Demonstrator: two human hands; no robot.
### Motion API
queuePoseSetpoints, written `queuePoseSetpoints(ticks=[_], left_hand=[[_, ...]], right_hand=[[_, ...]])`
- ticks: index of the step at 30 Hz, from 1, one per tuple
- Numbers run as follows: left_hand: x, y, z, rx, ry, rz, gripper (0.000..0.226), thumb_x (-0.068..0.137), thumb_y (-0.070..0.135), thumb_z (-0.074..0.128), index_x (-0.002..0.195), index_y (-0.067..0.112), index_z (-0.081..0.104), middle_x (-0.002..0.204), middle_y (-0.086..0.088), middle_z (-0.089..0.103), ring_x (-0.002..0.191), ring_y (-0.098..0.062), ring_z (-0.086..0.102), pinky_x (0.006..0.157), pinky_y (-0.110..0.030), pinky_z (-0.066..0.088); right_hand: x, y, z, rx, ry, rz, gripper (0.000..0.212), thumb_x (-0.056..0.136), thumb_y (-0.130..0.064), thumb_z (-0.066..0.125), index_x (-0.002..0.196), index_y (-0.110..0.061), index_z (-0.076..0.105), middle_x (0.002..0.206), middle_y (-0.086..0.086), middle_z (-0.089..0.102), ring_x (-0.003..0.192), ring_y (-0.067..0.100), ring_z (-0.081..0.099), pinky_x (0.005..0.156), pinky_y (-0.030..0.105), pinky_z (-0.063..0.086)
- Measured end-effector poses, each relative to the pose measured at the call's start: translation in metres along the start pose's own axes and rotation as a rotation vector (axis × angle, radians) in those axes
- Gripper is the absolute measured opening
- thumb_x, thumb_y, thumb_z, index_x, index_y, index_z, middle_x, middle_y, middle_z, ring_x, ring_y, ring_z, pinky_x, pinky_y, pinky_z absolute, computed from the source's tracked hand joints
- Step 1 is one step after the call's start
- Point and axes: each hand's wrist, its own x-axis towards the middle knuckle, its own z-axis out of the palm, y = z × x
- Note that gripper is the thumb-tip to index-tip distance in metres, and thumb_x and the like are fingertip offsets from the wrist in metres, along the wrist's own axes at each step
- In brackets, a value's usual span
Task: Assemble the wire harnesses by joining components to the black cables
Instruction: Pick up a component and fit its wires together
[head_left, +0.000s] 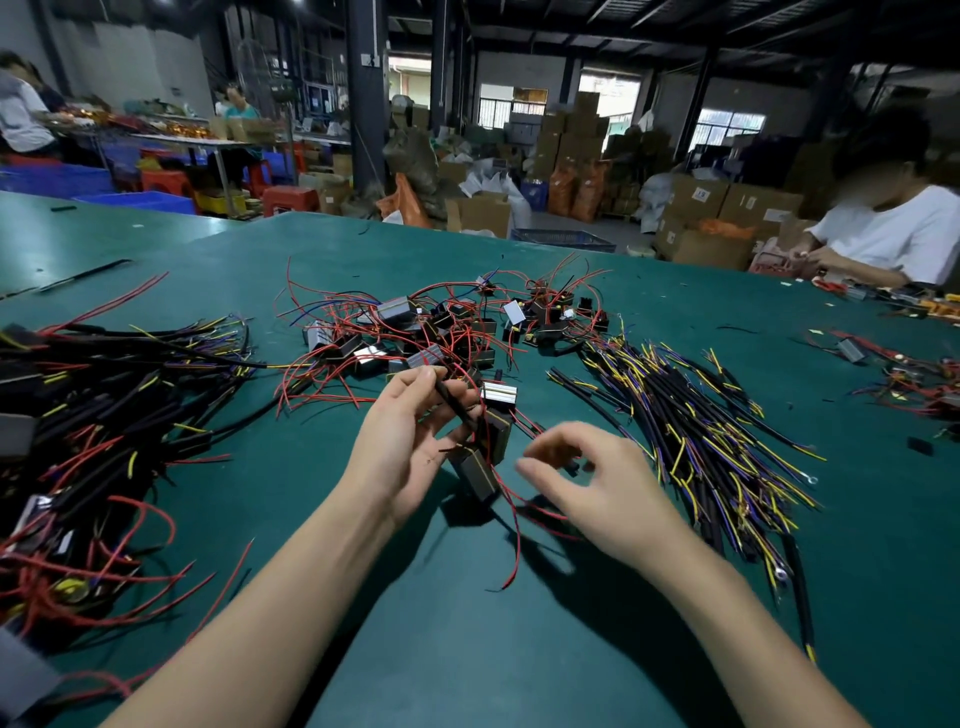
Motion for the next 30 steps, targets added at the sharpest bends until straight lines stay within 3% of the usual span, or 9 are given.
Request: queuePoseSetpoints(ticks=[3,5,7,10,15,19,24,28,30], left_hand=[[-0.005,-0.004,0.007,-0.047,0.022,0.004,0.018,0.1,0.012,0.043,0.085,0.012,0.052,0.072,-0.006,0.063,0.073,-0.018,0.062,0.068,-0.031,0.058],[-0.007,-0.005,0.011,-0.078,0.031,0.004,0.018,0.1,0.012,0.043,0.085,0.012,0.052,0.072,-0.006,0.063,0.074,-0.018,0.063,0.07,-0.034,0.058],[-0.009,-0.006,0.013,-0.073,0.026,0.009,0.017,0.1,0.012,0.044,0.085,0.013,0.052,0.07,-0.005,0.063,0.074,-0.018,0.063,0.072,-0.034,0.058],[-0.01,-0.006,0.015,-0.035,0.013,0.05,0.016,0.1,0.014,0.043,0.085,0.014,0.05,0.071,-0.004,0.063,0.075,-0.018,0.061,0.073,-0.033,0.056],[-0.01,-0.006,0.015,-0.013,0.035,0.133,0.019,0.101,0.013,0.04,0.083,0.013,0.049,0.068,-0.004,0.061,0.071,-0.016,0.063,0.063,-0.031,0.056],[-0.008,-0.003,0.012,-0.049,0.007,0.149,0.02,0.101,0.012,0.039,0.084,0.013,0.049,0.066,-0.003,0.062,0.068,-0.014,0.065,0.058,-0.03,0.057],[-0.006,-0.002,0.011,-0.089,-0.048,0.165,0.021,0.101,0.012,0.038,0.083,0.014,0.048,0.063,-0.001,0.063,0.067,-0.013,0.067,0.056,-0.026,0.055],[-0.005,0.001,0.008,-0.151,-0.052,0.154,0.022,0.101,0.012,0.038,0.082,0.014,0.049,0.063,-0.001,0.062,0.067,-0.013,0.068,0.058,-0.025,0.056],[-0.004,0.003,0.005,-0.196,-0.041,0.126,0.022,0.101,0.015,0.038,0.081,0.016,0.049,0.064,0.0,0.062,0.067,-0.013,0.068,0.06,-0.025,0.056]], right_hand=[[-0.002,-0.018,0.021,-0.221,0.042,-0.042,0.04,0.07,-0.064,0.066,0.082,-0.025,0.064,0.08,-0.015,0.061,0.087,0.01,0.056,0.08,0.03,0.039],[-0.005,-0.023,0.032,-0.421,0.07,0.004,0.047,0.071,-0.069,0.062,0.09,-0.026,0.061,0.088,-0.011,0.064,0.092,0.014,0.055,0.079,0.031,0.033],[-0.006,-0.024,0.036,-0.433,0.145,0.015,0.036,0.079,-0.057,0.064,0.09,-0.023,0.06,0.092,-0.005,0.065,0.093,0.02,0.056,0.074,0.031,0.032],[-0.006,-0.022,0.032,-0.131,0.166,0.099,0.024,0.08,-0.04,0.07,0.081,-0.018,0.06,0.082,-0.004,0.067,0.084,0.018,0.06,0.073,0.034,0.046],[-0.001,-0.025,0.024,0.1,0.026,0.135,0.016,0.079,-0.034,0.072,0.073,-0.021,0.064,0.054,-0.009,0.059,0.049,0.0,0.048,0.051,0.012,0.036],[-0.001,-0.021,0.019,-0.045,-0.146,0.109,0.015,0.081,-0.038,0.068,0.095,-0.034,0.066,0.068,-0.007,0.059,0.054,0.0,0.045,0.055,0.017,0.034],[0.001,-0.02,0.015,-0.247,-0.166,0.117,0.018,0.084,-0.046,0.062,0.097,-0.034,0.062,0.079,-0.016,0.047,0.07,0.004,0.04,0.071,0.027,0.036],[0.002,-0.022,0.017,0.093,-0.182,0.183,0.016,0.086,-0.034,0.066,0.093,-0.02,0.071,0.075,-0.018,0.061,0.067,-0.005,0.052,0.07,0.019,0.041],[0.003,-0.021,0.016,0.325,-0.061,0.219,0.014,0.088,-0.025,0.065,0.085,-0.014,0.074,0.075,-0.01,0.067,0.068,0.002,0.055,0.073,0.022,0.043]])
